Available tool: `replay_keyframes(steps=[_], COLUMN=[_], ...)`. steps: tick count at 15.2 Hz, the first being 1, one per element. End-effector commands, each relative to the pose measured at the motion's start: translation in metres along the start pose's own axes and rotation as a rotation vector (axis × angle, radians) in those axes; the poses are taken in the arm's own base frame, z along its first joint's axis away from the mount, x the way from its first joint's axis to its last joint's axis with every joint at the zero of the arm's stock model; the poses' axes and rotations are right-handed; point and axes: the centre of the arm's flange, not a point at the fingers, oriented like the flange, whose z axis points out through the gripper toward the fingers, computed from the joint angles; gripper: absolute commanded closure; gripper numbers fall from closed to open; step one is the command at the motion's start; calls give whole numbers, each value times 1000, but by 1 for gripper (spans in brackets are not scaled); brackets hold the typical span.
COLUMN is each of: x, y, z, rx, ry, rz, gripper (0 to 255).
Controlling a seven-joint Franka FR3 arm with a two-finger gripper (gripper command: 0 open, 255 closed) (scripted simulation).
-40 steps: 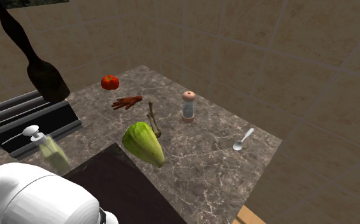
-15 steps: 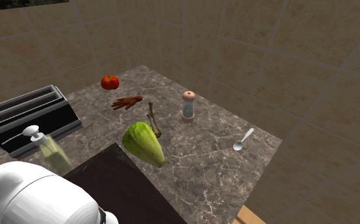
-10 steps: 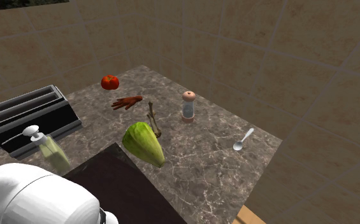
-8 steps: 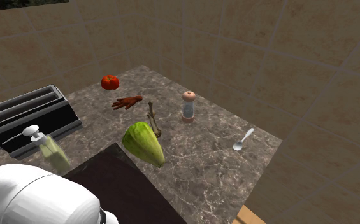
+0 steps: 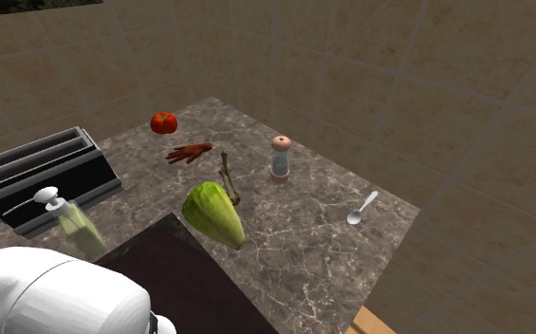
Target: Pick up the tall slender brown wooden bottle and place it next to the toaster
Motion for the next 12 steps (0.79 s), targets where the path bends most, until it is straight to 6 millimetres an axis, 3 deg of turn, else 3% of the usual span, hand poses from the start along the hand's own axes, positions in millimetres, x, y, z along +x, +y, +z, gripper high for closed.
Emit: replay_keyframes(steps=[1,12], x=[0,-1], y=[0,1], z=[11,69], rx=[1,1], ry=[0,0], rz=[0,0], gripper=[255,255])
